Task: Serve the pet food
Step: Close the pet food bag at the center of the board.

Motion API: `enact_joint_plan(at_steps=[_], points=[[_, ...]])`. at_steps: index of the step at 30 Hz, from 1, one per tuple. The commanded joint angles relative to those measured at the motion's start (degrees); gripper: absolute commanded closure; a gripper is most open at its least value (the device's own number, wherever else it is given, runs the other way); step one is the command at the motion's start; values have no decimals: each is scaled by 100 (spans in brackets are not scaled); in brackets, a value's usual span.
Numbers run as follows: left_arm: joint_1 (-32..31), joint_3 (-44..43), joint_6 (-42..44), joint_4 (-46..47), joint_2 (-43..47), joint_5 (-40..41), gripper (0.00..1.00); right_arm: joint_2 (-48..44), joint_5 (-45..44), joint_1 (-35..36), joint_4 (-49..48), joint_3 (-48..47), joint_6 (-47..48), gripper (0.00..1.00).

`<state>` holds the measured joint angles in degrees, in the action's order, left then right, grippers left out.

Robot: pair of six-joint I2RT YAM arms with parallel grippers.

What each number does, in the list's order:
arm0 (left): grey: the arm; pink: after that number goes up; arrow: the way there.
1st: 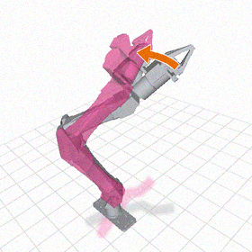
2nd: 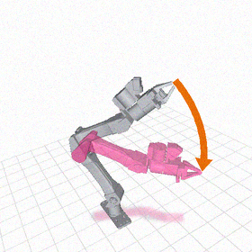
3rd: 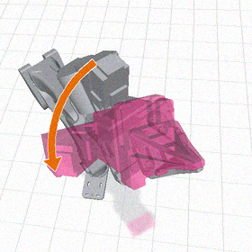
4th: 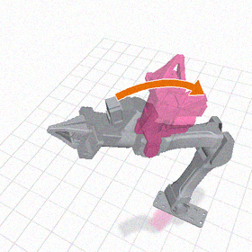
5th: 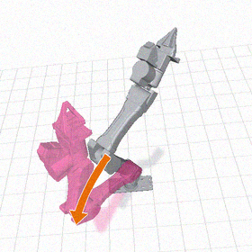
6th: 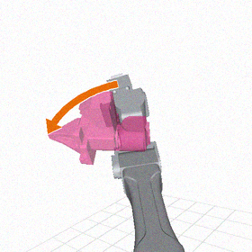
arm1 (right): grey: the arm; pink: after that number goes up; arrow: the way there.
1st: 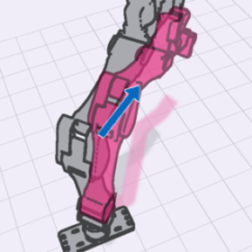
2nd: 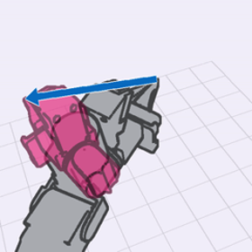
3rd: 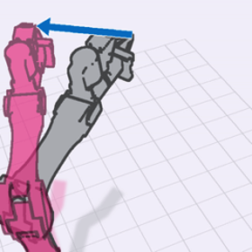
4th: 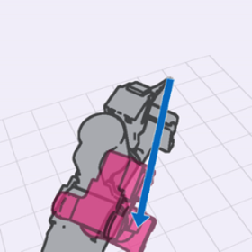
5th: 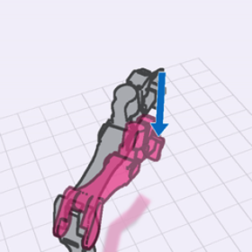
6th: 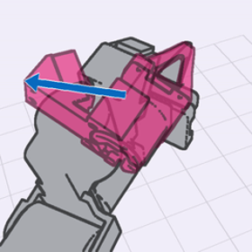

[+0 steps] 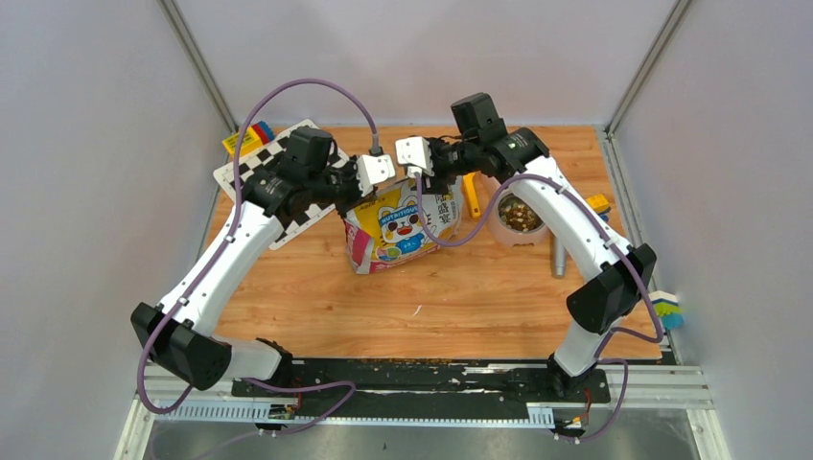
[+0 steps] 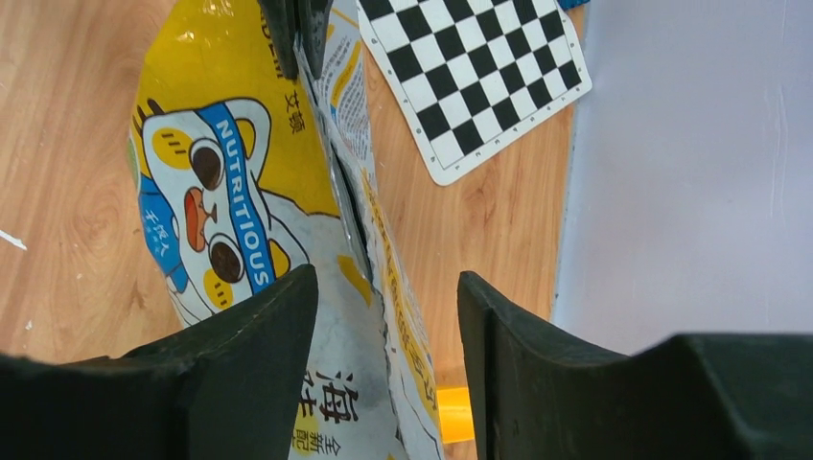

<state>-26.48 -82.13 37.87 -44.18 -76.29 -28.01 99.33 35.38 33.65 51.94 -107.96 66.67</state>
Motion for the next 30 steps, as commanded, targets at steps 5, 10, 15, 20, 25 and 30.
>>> enact_joint_plan(at_steps=[5, 10, 15, 20, 25, 30], points=[[13, -410, 28, 410, 587, -406, 100, 177, 905, 45, -325, -111, -396, 77], [11, -393, 28, 419, 606, -405, 100, 226, 912, 45, -343, -70, -446, 100], [11, -373, 28, 421, 643, -398, 100, 97, 966, 31, -595, 113, -618, 100], [11, -391, 12, 428, 644, -411, 100, 90, 1319, 36, -598, 146, -826, 45], [11, -385, -15, 436, 649, -443, 100, 240, 1642, 41, -631, -40, -1119, 43], [11, -338, -40, 482, 679, -449, 100, 359, 1915, 45, -665, -68, -1301, 49]])
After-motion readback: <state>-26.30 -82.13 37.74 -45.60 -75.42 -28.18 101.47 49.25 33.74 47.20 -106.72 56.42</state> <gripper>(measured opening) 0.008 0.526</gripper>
